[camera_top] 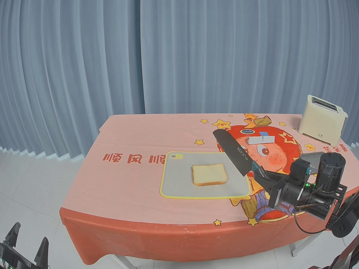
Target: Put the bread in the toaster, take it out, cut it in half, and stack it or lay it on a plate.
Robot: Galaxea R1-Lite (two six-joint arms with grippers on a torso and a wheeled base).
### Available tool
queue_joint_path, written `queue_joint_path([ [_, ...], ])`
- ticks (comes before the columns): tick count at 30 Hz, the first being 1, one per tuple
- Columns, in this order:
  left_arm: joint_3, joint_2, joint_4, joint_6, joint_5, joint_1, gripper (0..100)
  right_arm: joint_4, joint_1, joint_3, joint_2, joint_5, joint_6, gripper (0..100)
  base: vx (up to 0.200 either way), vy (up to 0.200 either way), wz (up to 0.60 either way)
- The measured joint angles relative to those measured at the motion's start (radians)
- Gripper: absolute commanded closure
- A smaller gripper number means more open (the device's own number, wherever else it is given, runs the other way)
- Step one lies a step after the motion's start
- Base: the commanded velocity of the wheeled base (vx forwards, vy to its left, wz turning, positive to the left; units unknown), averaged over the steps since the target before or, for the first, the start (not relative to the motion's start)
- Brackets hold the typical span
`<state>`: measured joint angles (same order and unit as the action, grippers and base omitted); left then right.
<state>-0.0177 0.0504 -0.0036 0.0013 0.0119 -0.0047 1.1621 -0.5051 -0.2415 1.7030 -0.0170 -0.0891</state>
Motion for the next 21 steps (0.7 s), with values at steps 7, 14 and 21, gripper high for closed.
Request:
queue_joint_path([
  [7,0.0,0.0,0.0,0.0,0.0,0.0,0,0.002,-0.022,0.005,-0.027,0.001,0.0,100,0.0,0.0,0.0],
  [14,0.0,0.0,0.0,0.0,-0.001,0.0,0,0.002,-0.084,0.0,-0.05,0.103,-0.001,100,0.0,0.0,0.0],
  [21,0.0,0.0,-0.001,0.0,-0.001,-0.001,0,0.002,-0.147,0.002,-0.061,0.138,-0.002,100,0.0,0.0,0.0],
])
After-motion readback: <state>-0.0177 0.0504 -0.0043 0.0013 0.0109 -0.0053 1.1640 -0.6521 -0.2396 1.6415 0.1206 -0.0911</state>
